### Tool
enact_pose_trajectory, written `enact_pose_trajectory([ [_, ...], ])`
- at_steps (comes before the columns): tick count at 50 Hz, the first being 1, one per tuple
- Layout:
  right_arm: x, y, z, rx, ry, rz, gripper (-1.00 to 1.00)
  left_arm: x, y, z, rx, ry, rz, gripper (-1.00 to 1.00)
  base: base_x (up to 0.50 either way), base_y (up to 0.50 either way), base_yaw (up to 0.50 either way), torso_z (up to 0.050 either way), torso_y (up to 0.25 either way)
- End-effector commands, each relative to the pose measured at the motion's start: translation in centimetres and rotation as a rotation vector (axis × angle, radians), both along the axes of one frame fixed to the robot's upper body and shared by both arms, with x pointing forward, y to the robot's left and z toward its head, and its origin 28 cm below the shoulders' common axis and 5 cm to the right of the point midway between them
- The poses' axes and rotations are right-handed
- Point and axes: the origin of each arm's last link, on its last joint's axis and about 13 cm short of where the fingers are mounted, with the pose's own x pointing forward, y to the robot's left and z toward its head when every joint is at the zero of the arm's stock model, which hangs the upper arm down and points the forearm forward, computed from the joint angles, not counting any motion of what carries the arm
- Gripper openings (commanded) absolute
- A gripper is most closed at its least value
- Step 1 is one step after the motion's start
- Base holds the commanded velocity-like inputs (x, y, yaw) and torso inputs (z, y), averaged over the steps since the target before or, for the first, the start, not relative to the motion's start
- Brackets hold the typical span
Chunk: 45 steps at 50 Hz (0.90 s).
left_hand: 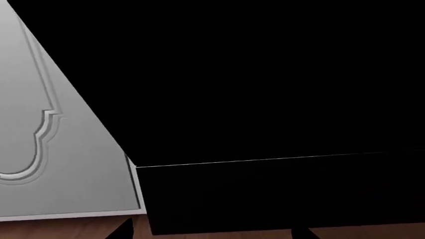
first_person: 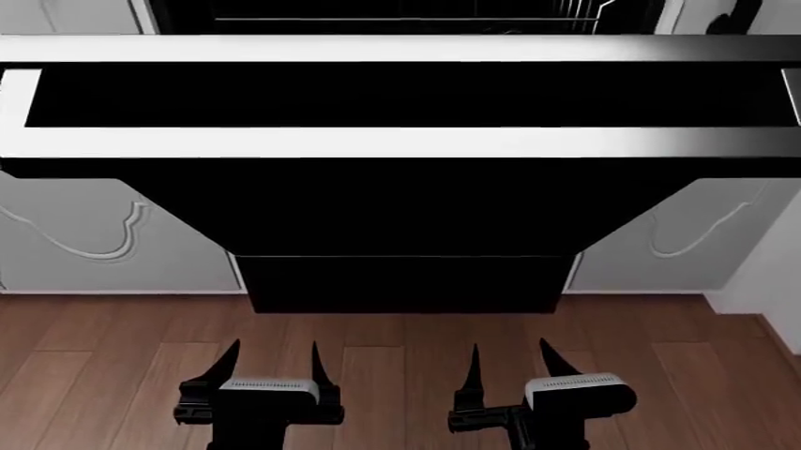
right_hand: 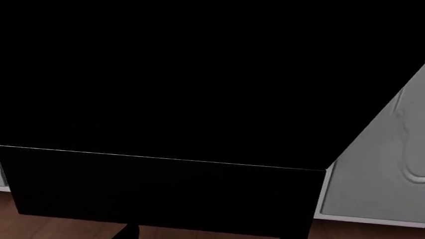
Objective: Close the dishwasher door
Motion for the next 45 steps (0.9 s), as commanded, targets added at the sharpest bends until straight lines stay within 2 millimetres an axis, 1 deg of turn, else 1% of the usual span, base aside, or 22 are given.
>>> enact_pose_trajectory([
  [1,-0.02,0.00,0.01,0.001,0.000,0.000,1.00,-0.03,-0.01,0.01,0.000,-0.001,0.000,1.00,0.09,0.00,0.00,0.000,0.000],
  [45,-0.04,0.02,-0.06,0.001,0.003,0.003,1.00,-0.01,0.02,0.04,-0.002,0.000,0.001,1.00,0.11,0.00,0.00,0.000,0.000],
])
